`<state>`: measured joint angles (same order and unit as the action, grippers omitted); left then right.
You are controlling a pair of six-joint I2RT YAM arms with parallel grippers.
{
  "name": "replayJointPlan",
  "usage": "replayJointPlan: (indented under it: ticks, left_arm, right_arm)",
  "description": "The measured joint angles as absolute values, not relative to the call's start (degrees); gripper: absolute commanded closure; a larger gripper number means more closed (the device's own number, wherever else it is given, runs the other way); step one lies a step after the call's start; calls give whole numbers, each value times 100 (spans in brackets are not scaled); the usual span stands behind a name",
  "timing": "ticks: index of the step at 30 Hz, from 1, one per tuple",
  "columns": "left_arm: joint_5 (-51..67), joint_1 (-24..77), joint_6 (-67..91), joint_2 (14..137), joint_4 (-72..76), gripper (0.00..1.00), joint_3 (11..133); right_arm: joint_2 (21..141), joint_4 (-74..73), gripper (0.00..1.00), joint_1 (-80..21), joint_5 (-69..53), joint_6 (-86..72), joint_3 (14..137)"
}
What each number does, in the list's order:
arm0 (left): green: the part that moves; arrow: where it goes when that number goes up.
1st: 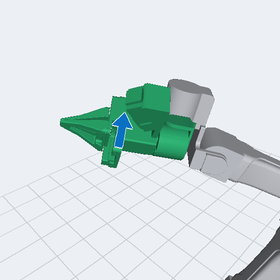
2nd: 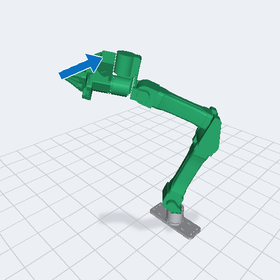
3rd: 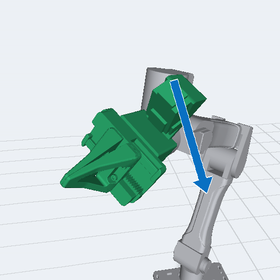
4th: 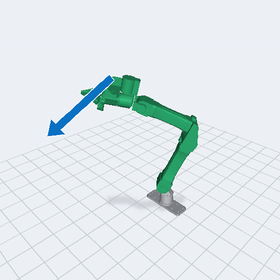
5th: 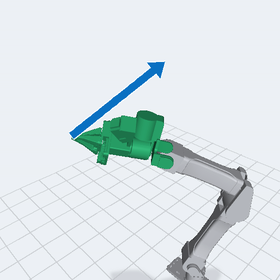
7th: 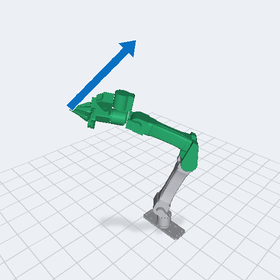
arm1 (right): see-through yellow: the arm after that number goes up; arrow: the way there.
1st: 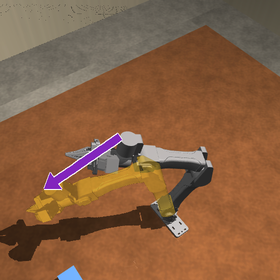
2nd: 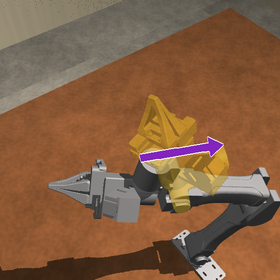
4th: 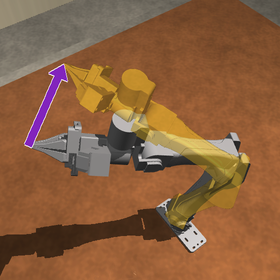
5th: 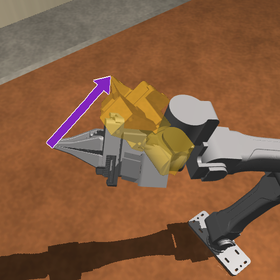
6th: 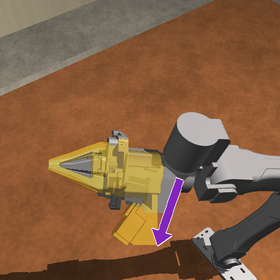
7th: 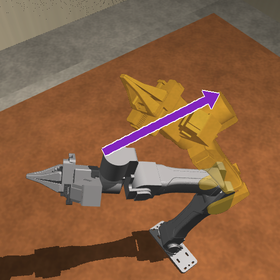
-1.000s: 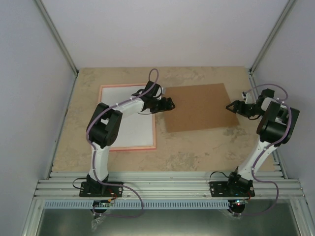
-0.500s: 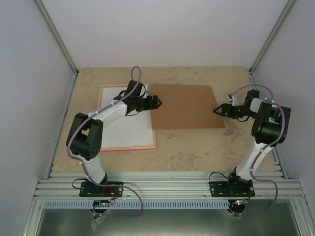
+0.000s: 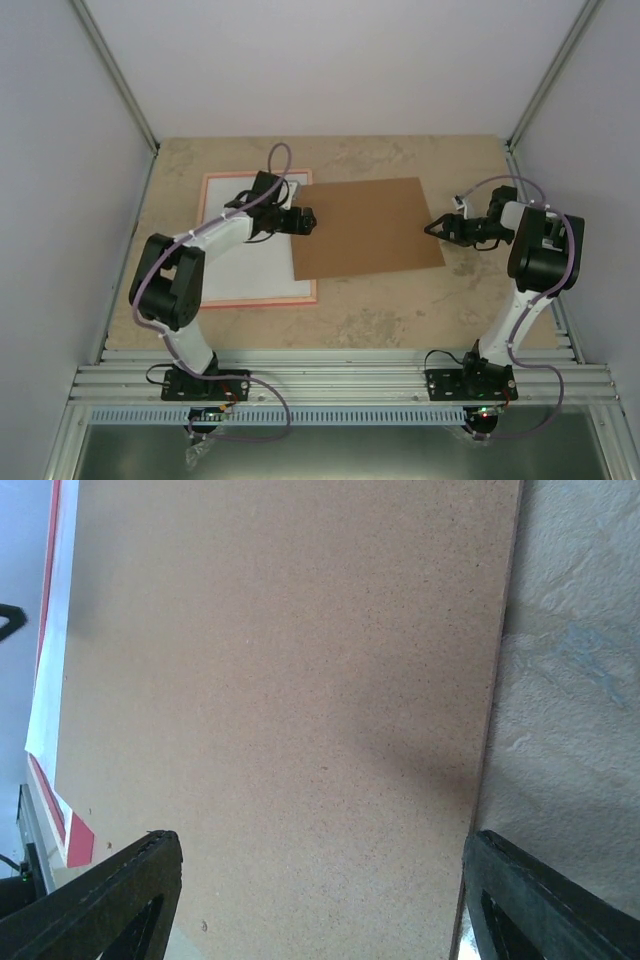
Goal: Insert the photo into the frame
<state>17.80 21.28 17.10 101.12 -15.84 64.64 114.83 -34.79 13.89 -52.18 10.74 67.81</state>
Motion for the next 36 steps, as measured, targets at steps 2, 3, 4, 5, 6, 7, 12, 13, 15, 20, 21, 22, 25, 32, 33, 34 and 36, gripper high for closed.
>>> replayJointPlan:
  ticks: [2,3,4,5,6,7,12,13,15,20,21,22,25,32,33,34,36]
  left_arm:
    - [1236,2416,1048,9865,-1581,3,6438]
    - [1024,2600,729,9723,-1557,3,6399]
    - [731,2904,248,9485,-1466,4,6283]
    - [558,3144,-80,9317,-1409,4,6187]
    - [342,3437,-469,9115,-1328,4,6051]
    - [128,3721,-816,8962,-1245,4,5920]
    - [-856,4838,-2276,8812,-998,3,5352]
    - [-978,4945,-2462,8840,-996,3,5286]
    - [-1361,5234,-2884,8910,-923,5,5137]
    - [-2093,5955,-3625,9205,-523,12,4797]
    - [-2209,6082,-3743,9292,-443,13,4729]
    - [-2294,6167,-3811,9369,-401,14,4692]
    - [-2620,6346,-4021,9714,-209,18,4654]
    - [-3400,6370,-4281,10171,567,26,4703]
    - [-3509,6370,-4338,10254,687,27,4722]
    - [-3616,6370,-4390,10344,814,28,4748]
    - [-3828,6370,-4504,10538,1041,31,4829]
  right_arm:
    - [11476,-3479,22,1389,-5212,1074,6779]
    - [11467,-3476,22,1389,-5205,1074,6779]
    - [11456,-3485,22,1389,-5183,1074,6779]
    - [11441,-3507,22,1387,-5162,1072,6775]
    - [11428,-3527,22,1387,-5140,1074,6770]
    - [11413,-3553,22,1385,-5105,1074,6768]
    - [11340,-3645,22,1404,-4976,1074,6766]
    - [11327,-3662,22,1422,-4956,1076,6768]
    - [11297,-3701,22,1474,-4897,1079,6766]
    - [11216,-3736,21,1671,-4799,1079,6768]
    - [11196,-3736,22,1706,-4788,1079,6770]
    - [11168,-3739,22,1750,-4781,1079,6770]
    - [11076,-3741,22,1863,-4772,1079,6775]
    - [10908,-3819,22,2016,-4768,1094,6818]
    - [10903,-3828,22,2025,-4764,1098,6838]
    - [10901,-3841,22,2034,-4755,1105,6853]
    - [10886,-3868,22,2053,-4753,1120,6877]
